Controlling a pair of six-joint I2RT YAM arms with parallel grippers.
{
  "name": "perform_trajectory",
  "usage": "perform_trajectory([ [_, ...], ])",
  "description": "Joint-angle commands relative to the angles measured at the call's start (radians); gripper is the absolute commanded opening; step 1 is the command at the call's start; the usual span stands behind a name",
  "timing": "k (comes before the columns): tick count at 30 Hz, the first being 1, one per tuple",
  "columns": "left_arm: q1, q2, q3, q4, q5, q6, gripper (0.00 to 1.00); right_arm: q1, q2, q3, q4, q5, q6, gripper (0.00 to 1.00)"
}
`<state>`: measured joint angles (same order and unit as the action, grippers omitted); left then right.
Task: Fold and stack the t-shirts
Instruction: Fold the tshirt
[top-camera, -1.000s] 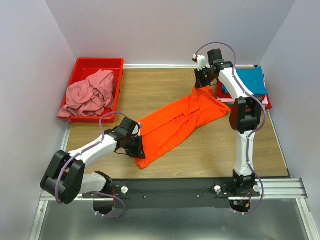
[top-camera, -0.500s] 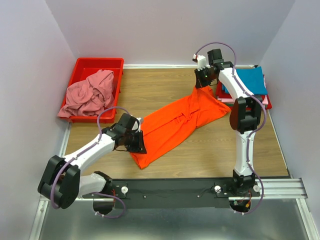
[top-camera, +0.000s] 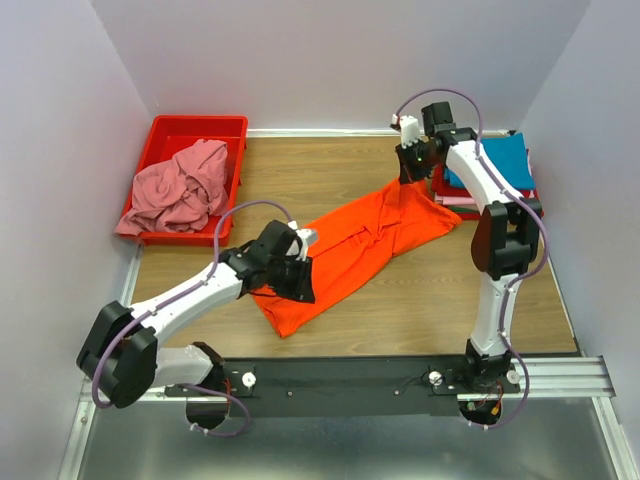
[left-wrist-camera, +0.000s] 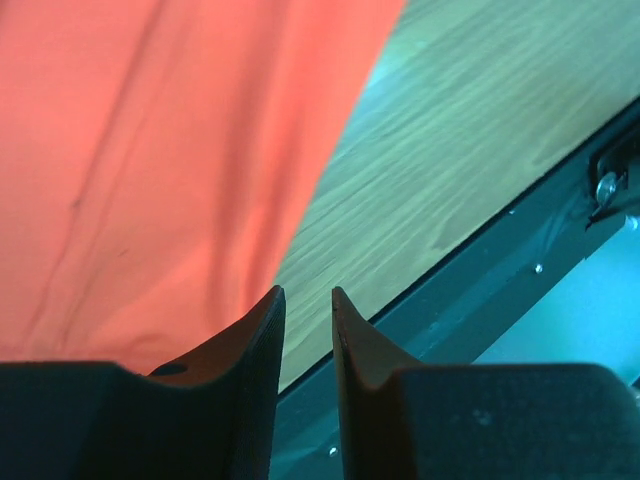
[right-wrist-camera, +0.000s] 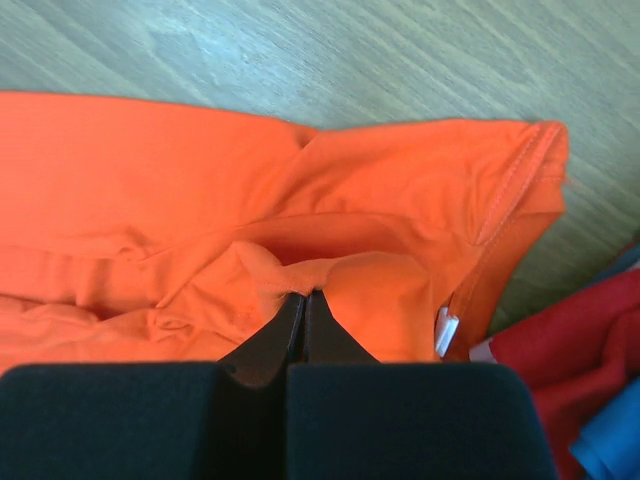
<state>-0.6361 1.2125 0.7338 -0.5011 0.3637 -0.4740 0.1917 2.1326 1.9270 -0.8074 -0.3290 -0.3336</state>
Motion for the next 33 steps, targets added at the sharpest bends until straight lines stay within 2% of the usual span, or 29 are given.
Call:
perform_trajectory([
  [1,-0.063,0.044,0.044,0.038,-0.054,0.029,0.33,0.006,-0.057,-0.020,0.024,0.016,-0.008,0.00],
  [8,-0.085,0.015,0.044,0.047,-0.103,0.014,0.35,0.006,-0.037,-0.002,0.022,0.005,-0.002,0.00],
  [24,-0.085,-0.007,0.032,0.045,-0.121,0.014,0.36,0.006,-0.033,-0.028,0.027,0.018,-0.005,0.01],
  [31,-0.109,-0.007,0.059,0.078,-0.112,0.037,0.38,0.008,0.036,0.003,0.025,0.018,0.010,0.02],
  [33,-0.134,0.005,0.067,0.094,-0.115,0.046,0.39,0.008,0.039,0.000,0.025,0.022,0.008,0.06],
])
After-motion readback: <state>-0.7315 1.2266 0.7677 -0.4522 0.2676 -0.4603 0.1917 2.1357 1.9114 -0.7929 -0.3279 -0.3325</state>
